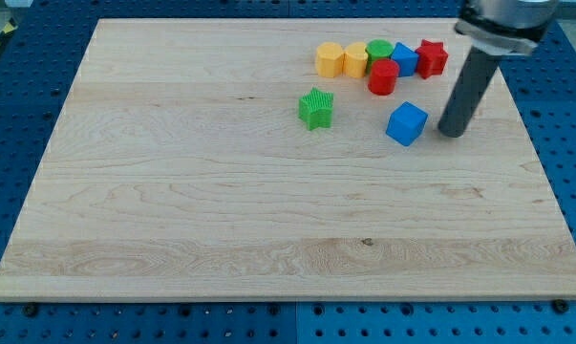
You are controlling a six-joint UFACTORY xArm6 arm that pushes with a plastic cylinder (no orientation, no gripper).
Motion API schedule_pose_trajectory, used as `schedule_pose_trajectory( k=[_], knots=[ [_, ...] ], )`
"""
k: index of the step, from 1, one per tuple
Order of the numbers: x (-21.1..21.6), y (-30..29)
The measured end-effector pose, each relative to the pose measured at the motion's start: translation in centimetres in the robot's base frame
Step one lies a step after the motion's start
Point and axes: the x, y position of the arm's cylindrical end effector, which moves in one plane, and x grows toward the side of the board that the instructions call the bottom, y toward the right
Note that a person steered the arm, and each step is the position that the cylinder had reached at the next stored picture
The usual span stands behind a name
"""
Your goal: Move the blue cube to the bottom right of the green star
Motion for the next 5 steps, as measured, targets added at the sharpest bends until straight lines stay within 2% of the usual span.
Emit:
schedule_pose_trajectory(
  k=[1,2,3,4,5],
  knots=[
    [0.0,-5.3],
    [0.0,-7.7],
    [-0.4,-6.8],
    [-2.6,-4.7],
    [-3.6,-5.1]
  ],
)
